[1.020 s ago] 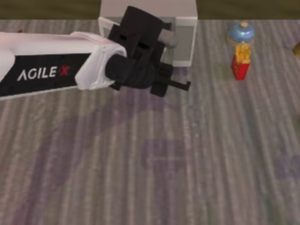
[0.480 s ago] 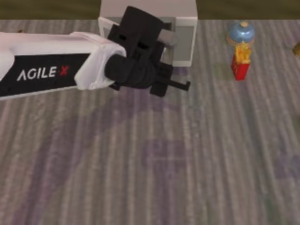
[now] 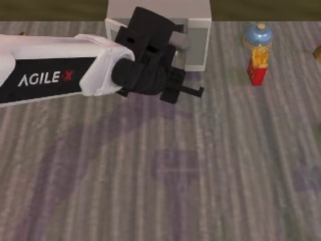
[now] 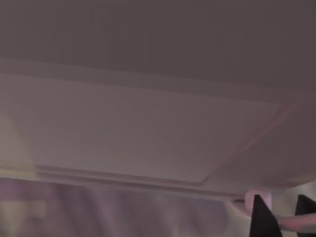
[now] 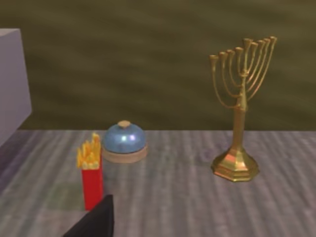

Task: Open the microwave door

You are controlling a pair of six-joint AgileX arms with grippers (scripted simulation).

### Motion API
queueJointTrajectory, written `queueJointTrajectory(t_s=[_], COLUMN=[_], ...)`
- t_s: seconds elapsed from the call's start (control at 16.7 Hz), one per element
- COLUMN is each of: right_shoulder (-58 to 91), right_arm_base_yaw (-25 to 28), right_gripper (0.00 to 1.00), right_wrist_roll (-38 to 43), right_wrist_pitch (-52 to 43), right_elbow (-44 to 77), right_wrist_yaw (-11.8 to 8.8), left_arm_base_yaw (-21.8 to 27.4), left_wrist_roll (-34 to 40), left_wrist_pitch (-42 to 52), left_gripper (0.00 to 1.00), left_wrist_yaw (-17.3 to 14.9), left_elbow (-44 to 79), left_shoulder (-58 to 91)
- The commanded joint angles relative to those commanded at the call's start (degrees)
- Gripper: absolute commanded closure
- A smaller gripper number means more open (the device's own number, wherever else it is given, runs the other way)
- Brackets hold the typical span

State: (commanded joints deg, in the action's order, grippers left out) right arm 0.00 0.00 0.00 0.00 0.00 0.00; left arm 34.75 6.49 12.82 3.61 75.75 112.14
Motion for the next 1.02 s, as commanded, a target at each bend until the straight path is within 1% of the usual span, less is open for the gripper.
queueJointTrajectory(t_s=[0.3,0.42,0.78,1.02], right_shoulder=[0.00,0.00,0.00,0.00], right_arm_base_yaw=[0.00,0.00,0.00,0.00], right_gripper=[0.00,0.00,0.00,0.00], right_wrist_roll=[0.00,0.00,0.00,0.00], right_wrist_pitch=[0.00,0.00,0.00,0.00], right_elbow=[0.00,0.00,0.00,0.00], right_wrist_yaw=[0.00,0.00,0.00,0.00], left_arm_base_yaw=[0.00,0.40,-1.23,-1.25], left_wrist_roll=[0.00,0.13,-3.66,-3.70], left_wrist_pitch=[0.00,0.01,-0.94,-0.94], left_gripper=[1.00,1.00,1.00,1.00], left_wrist_yaw=[0.00,-0.58,-3.15,-3.18], left_elbow=[0.00,-0.05,-2.77,-2.80], left_shoulder=[0.00,0.03,-1.95,-1.97])
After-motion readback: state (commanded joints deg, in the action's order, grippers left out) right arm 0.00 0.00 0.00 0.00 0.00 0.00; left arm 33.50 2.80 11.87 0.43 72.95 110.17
